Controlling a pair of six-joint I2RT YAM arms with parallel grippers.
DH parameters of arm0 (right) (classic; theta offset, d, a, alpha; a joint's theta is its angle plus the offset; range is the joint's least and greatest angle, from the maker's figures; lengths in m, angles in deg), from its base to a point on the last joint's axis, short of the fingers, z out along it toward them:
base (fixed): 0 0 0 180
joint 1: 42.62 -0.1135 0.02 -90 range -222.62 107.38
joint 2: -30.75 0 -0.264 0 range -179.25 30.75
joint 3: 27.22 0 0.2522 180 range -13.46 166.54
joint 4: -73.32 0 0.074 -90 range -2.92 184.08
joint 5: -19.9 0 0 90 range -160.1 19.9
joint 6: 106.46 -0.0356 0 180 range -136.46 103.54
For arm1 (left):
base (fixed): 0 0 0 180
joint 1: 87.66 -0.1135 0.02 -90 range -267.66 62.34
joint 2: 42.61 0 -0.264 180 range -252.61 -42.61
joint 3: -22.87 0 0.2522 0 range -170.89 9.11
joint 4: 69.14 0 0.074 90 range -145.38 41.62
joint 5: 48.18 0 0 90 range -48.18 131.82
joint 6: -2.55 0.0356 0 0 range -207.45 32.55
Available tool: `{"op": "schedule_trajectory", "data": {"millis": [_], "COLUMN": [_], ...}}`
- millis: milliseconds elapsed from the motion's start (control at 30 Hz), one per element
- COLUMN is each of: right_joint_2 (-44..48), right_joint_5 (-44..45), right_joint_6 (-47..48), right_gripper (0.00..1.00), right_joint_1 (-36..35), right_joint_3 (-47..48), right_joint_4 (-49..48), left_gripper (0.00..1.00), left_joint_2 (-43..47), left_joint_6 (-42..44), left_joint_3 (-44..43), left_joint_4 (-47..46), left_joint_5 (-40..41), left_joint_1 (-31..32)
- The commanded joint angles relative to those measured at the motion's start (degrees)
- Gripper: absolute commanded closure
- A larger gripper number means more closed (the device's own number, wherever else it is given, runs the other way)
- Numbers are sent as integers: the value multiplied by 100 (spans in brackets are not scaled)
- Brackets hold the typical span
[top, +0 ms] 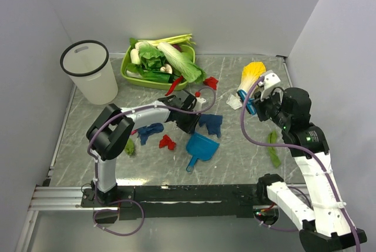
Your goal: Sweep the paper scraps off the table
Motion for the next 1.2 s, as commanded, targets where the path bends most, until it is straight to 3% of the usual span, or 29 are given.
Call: {"op": "schedule_trajectory", "data": {"millis": [0, 133, 200, 267, 433, 733, 933, 1167], "right_joint_2": [100, 74, 56, 30, 56, 249, 241, 258], "right_joint_5": [221, 221, 282, 318, 336, 309, 265, 283], "right_joint_6": [162, 197, 249, 276, 302, 267, 250, 320], "right_gripper": [100, 100, 100, 100, 100, 100, 100, 100], "right_joint_1": [70, 131, 149, 149, 149, 184, 210, 210], "right_joint_3": [-156, -95, -95, -103, -147, -323, -332, -385], "right_joint_4": [-599, -582, -573, -573, -538, -485, -468, -415], "left_gripper": [68, 61, 49, 48, 60, 99, 99, 99], "left_joint_2": [-208, -139, -68, 72, 169, 56, -340, -577], "left_joint_6": [282, 309, 169, 151, 221, 696, 1468, 1258], "left_joint_3": [-476, -547, -521, -364, -47, -229, -994, -1365], "left_joint_4": [517, 535, 588, 597, 658, 518, 632, 597], "left_joint_5": [29, 73, 73, -6, -190, -94, -251, -919], "left_joint_1": [26, 26, 35, 53, 79, 88, 79, 88]}}
